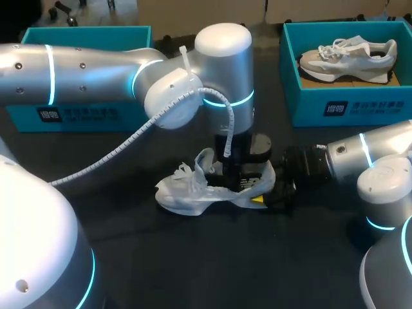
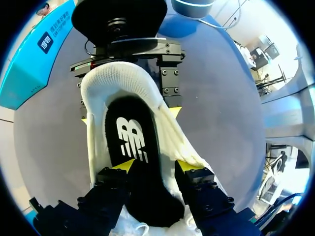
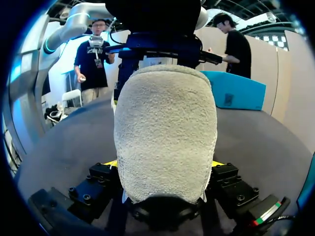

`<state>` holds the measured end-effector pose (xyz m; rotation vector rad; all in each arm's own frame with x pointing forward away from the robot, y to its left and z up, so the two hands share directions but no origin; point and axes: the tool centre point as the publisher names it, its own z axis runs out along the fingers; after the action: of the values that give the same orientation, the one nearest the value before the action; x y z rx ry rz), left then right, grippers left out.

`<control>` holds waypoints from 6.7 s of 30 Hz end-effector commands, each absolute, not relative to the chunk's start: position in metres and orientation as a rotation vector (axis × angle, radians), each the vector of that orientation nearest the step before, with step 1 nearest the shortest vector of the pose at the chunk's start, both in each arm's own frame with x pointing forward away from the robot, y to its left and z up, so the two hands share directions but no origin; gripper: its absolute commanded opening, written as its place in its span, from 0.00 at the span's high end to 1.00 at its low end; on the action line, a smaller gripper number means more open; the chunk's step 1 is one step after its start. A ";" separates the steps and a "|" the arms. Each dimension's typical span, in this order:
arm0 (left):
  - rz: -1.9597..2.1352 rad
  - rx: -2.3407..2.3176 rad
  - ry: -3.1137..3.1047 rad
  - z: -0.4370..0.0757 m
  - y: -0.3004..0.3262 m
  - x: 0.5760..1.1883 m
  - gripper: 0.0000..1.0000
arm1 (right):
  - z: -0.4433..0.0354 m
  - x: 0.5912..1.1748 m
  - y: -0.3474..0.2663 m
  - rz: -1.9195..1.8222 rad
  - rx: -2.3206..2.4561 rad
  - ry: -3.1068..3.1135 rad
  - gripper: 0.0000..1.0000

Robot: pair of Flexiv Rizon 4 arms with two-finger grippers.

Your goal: Take the shoe out of the shoebox, open the shoe tongue, remove and reinsert the insole, then place the shoe into the shoebox

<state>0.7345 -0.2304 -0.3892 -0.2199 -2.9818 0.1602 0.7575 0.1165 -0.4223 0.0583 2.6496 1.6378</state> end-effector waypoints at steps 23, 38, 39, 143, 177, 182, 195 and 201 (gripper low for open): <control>0.299 -0.338 -3.186 -0.426 -0.225 0.742 1.00 | -0.424 0.758 0.118 1.631 0.061 2.654 1.00; 0.313 -0.298 -3.213 -0.399 -0.219 0.758 1.00 | -0.424 0.758 0.118 1.631 0.061 2.654 1.00; 0.319 -0.295 -3.209 -0.395 -0.219 0.759 1.00 | -0.424 0.758 0.118 1.631 0.061 2.654 1.00; 0.877 -0.286 -3.060 -0.315 -0.274 0.732 0.31 | -0.424 0.758 0.118 1.631 0.061 2.654 1.00; 0.863 0.029 -3.054 -0.270 -0.289 0.739 1.00 | -0.424 0.758 0.118 1.631 0.061 2.654 1.00; 0.858 0.074 -2.994 -0.251 -0.291 0.737 1.00 | -0.424 0.758 0.118 1.631 0.061 2.654 1.00; 0.986 0.241 -2.804 -0.198 -0.294 0.734 1.00 | -0.424 0.758 0.118 1.631 0.061 2.654 1.00; 1.057 0.296 -2.661 -0.182 -0.292 0.736 1.00 | -0.424 0.758 0.118 1.631 0.061 2.654 1.00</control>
<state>0.7329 -0.3005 -0.1796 0.3019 -2.6976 1.0346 0.7580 0.1163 -0.4222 0.0595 2.6496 1.6386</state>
